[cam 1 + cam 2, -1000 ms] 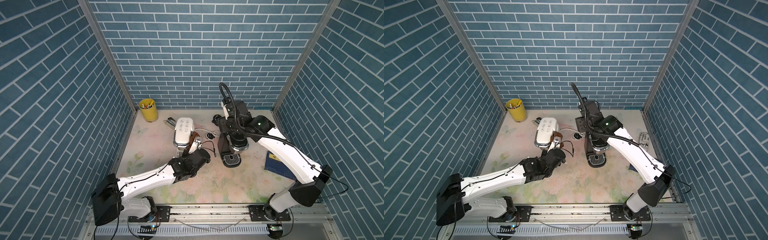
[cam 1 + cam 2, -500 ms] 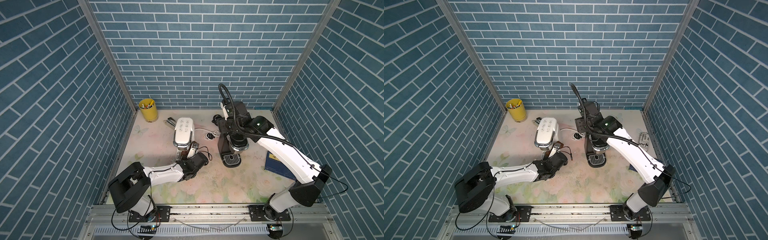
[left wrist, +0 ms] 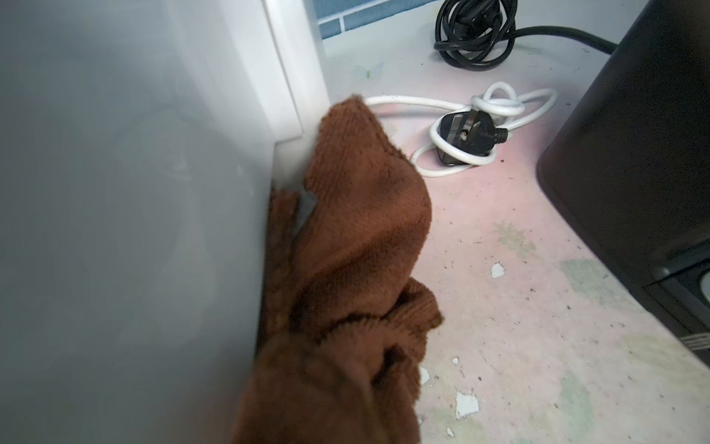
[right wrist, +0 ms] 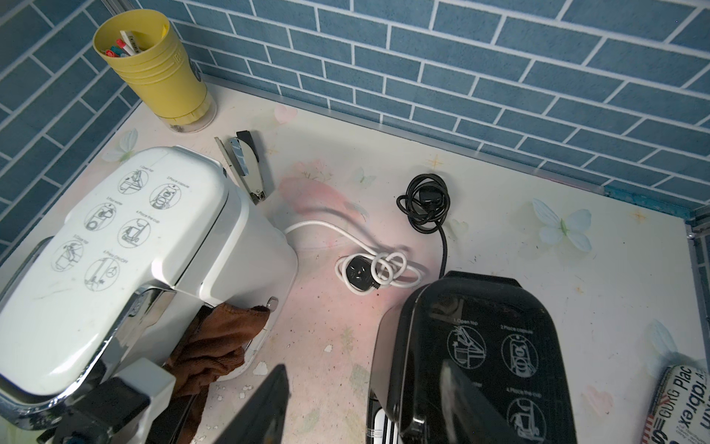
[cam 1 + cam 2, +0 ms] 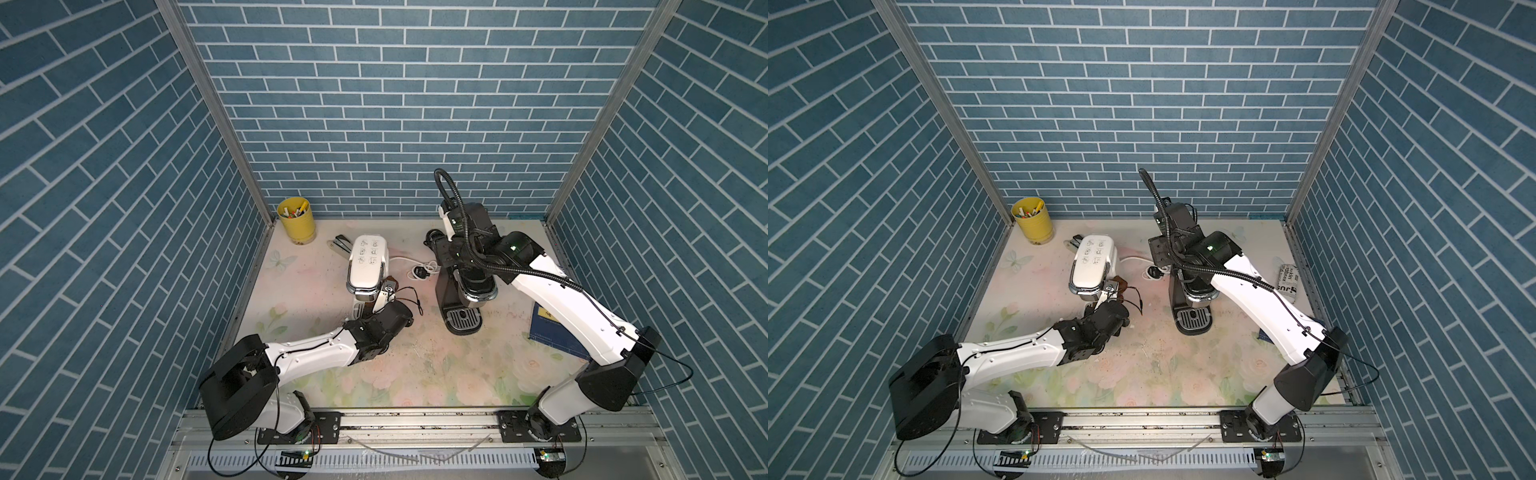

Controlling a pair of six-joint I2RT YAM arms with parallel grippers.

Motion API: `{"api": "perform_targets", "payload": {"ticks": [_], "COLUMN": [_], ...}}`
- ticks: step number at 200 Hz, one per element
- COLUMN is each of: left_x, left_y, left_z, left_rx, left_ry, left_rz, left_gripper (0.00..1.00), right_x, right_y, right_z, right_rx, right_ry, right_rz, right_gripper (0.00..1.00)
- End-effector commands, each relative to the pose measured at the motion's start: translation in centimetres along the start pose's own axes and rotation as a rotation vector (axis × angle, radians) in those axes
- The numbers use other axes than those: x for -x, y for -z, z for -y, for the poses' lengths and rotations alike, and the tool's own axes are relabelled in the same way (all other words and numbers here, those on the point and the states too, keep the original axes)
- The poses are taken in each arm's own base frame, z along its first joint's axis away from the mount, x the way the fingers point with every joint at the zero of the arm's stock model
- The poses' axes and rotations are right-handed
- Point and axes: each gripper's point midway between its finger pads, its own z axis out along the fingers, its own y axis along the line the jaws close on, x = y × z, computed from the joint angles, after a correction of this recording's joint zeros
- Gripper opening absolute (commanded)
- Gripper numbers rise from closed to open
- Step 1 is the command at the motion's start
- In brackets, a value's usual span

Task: Wipe the surface of a coffee machine
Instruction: Wipe the dirt from the surface of the coffee machine.

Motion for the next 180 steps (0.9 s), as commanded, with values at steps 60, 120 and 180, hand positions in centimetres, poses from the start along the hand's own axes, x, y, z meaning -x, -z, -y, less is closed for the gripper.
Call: {"api": "perform_targets", "payload": {"ticks": [60, 120, 180], "left_x": [-5.7, -8.3, -9.5], "left_y": [-0.9, 0.5, 1.4], "left_z": [0.5, -1.9, -4.0], "left_rx": [-0.073, -0.091, -0.071], "left_ry": [-0.007, 0.044, 0.113], "left_rz": [-0.198, -0.326, -0.351], "left_gripper": [0.0, 0.0, 0.0], "right_x": [-0.5, -0.9, -1.4], "right_y": [0.3, 0.6, 0.7], "right_z": [0.4, 0.9, 1.4], "right_rx": [-0.011, -0.03, -0.051], "right_ry": [-0.033, -0.036, -0.047], "right_rz": [-0.011, -0.019, -0.017], "right_gripper": [0.63, 0.63, 0.63]}}
